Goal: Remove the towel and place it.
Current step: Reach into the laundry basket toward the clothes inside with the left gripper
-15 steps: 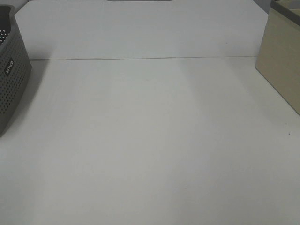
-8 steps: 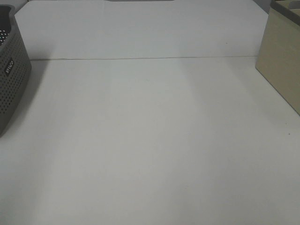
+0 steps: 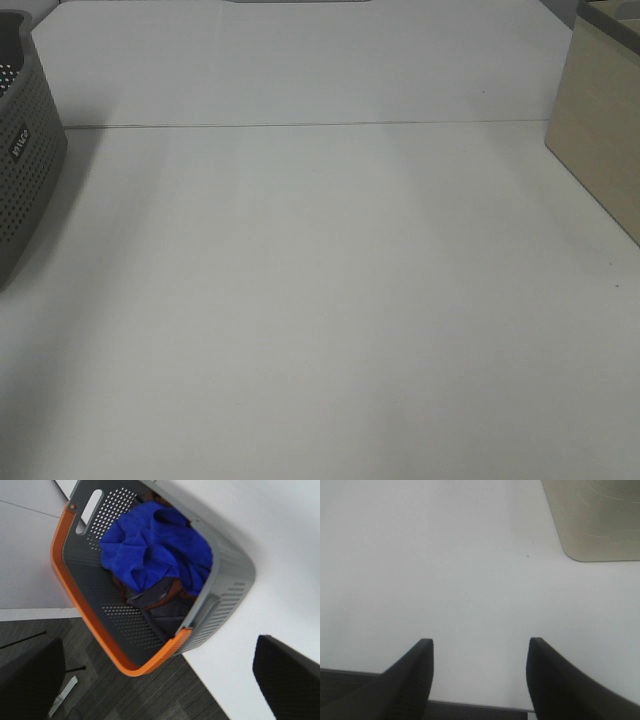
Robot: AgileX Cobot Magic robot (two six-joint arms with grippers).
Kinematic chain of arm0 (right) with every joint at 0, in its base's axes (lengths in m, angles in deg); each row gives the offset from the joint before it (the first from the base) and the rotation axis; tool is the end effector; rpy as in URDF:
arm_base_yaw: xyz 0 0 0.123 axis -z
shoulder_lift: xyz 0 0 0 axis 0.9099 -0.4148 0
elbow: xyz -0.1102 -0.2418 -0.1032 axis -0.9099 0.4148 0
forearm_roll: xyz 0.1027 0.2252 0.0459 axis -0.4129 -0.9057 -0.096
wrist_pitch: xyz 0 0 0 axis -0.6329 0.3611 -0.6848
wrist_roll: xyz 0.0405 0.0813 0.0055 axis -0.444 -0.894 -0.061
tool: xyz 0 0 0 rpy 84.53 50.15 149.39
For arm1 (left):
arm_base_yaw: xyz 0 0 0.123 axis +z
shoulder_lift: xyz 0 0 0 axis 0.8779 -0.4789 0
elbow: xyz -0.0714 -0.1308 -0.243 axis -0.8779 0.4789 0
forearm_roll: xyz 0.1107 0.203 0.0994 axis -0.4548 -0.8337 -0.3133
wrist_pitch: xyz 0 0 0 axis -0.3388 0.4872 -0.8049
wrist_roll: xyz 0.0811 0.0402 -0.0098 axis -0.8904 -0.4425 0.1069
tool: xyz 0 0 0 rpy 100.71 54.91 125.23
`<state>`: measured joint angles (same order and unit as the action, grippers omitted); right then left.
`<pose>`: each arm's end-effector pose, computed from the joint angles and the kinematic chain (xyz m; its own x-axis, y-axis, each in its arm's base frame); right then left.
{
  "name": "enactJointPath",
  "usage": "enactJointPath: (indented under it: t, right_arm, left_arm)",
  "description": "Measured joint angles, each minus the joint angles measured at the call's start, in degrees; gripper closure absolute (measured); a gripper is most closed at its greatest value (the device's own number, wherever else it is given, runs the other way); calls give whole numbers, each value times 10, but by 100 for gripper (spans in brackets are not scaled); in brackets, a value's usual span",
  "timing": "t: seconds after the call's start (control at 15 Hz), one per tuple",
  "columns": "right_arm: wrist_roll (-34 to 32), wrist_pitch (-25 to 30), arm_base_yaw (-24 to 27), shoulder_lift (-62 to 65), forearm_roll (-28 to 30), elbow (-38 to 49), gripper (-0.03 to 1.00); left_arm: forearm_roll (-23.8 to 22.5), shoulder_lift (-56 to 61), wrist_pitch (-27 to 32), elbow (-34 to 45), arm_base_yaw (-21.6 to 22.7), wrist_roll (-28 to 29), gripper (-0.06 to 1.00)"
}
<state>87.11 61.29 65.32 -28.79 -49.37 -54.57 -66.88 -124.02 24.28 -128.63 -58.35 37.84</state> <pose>-0.0035 0.0083 0.2605 -0.5372 -0.0273 -0.8430 -0.0948 0.9951 0.0282 0.1689 0.0220 0.4381 -0.5260 0.7781 -0.3433 0.4671 0.6016 0.6479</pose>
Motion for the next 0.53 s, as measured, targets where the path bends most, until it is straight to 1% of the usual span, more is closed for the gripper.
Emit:
enactJointPath:
  t: [0.07,0.13,0.33,0.47,0.53]
  right_arm:
    - [0,0,0,0,0,0,41]
    - [0,0,0,0,0,0,41]
    - [0,0,0,0,0,0,41]
    - [0,0,0,0,0,0,41]
    - [0,0,0,0,0,0,41]
  left_arm:
    - [-30,-35,0,-23,0,-2,-2]
    - [-48,-54,0,-34,0,-5,-2]
    - [-160,-158,-7,-75,1,-15,-2]
    - [-232,-234,-34,-89,1,-17,-2]
    - [-258,-271,-51,-100,2,-18,-2]
